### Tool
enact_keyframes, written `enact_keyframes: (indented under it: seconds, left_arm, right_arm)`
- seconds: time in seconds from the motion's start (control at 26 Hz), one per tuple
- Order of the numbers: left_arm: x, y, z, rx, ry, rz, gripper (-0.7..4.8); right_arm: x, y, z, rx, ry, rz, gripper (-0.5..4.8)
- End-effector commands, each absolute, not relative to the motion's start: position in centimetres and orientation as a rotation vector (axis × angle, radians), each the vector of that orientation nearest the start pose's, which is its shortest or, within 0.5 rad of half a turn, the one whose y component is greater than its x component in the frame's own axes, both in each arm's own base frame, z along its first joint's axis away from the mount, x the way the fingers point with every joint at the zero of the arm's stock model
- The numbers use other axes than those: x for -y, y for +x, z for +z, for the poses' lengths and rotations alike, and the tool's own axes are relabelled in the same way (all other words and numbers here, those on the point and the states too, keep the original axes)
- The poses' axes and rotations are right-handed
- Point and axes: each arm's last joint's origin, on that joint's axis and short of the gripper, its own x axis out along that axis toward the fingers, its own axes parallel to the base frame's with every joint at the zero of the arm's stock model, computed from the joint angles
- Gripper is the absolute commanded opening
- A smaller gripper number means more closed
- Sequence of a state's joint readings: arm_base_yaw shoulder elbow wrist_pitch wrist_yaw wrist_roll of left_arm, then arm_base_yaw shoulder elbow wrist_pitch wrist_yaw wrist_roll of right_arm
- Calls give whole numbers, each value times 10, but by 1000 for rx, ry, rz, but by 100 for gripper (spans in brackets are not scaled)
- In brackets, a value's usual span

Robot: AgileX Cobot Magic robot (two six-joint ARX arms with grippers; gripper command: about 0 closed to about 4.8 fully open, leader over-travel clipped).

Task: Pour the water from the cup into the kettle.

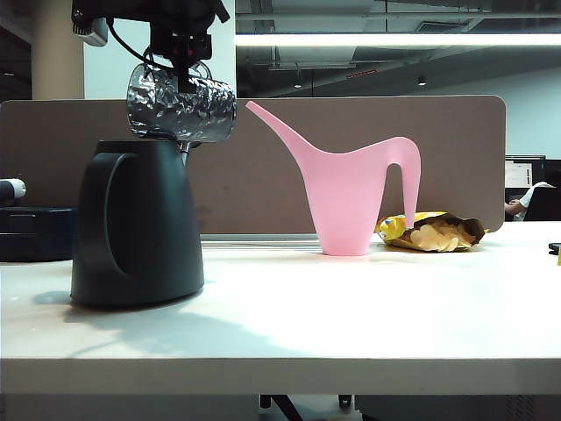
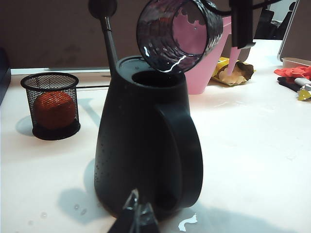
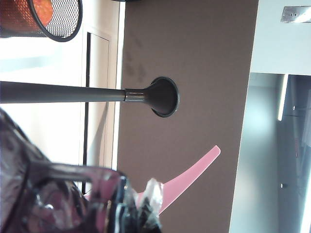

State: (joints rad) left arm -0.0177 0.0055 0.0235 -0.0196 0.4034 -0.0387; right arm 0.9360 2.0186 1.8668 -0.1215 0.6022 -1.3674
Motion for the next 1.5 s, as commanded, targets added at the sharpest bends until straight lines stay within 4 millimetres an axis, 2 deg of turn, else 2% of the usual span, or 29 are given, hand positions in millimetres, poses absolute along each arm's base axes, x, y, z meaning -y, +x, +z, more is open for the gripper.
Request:
enact_keyframes:
  seconds: [0.04, 0.31, 0.73, 0.81, 1.04, 1.08, 1.5]
  left_arm:
    - [13, 94, 172, 4, -35, -422, -5]
    - [13, 94, 172, 4, -35, -422, -5]
    - [13, 94, 173, 15, -32, -423, -5]
    - [13, 94, 173, 16, -32, -422, -6]
    - [13, 94, 173, 16, -32, -424, -5]
    - [13, 94, 173, 16, -32, -424, -6]
    - [13, 94, 176, 56, -25, -423, -5]
  right_arm:
    - [-372, 291, 346, 82, -1523, 407, -9]
    - [-369, 290, 353, 87, -1512, 384, -9]
    - [-337, 288, 393, 79, -1380, 278, -9]
    - [-320, 289, 408, 63, -1277, 249, -9]
    - [-281, 290, 432, -16, -1047, 196, -9]
    - [-267, 292, 436, -53, -1001, 178, -9]
    - [-177, 304, 457, -218, -604, 116, -9]
